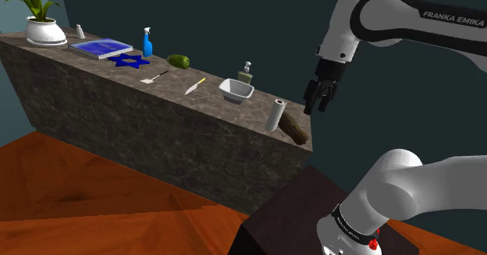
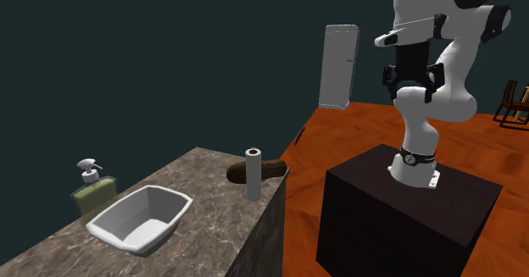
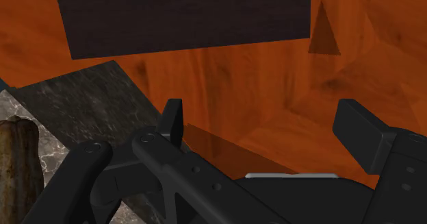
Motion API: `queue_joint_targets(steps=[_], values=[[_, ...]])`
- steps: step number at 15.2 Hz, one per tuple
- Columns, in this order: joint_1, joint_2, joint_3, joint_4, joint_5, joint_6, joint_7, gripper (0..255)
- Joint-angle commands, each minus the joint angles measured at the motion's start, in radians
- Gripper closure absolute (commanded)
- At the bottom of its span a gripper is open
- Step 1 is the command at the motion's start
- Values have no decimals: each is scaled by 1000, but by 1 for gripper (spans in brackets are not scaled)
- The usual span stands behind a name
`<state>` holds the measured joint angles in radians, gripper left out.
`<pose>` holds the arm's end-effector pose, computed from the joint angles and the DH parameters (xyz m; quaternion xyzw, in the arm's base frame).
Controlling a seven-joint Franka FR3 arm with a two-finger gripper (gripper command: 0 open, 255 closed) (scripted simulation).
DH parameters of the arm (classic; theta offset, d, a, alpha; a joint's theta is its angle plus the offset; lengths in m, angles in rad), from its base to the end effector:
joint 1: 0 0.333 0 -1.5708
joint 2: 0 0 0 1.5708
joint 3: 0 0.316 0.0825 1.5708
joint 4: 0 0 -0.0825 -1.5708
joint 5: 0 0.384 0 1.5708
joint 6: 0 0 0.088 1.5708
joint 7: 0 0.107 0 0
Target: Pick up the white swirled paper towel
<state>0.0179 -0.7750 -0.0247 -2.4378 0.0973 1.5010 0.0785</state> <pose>0.2975 0.0074 0.5442 -0.9943 0.0388 0.0830 0.0540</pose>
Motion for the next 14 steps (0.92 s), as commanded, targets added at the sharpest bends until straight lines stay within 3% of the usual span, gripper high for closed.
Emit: queue_joint_targets(steps=[1, 14], values=[[0, 0, 0, 0, 0, 0, 0, 0], [-65, 298, -171, 0, -153, 362, -252, 0]])
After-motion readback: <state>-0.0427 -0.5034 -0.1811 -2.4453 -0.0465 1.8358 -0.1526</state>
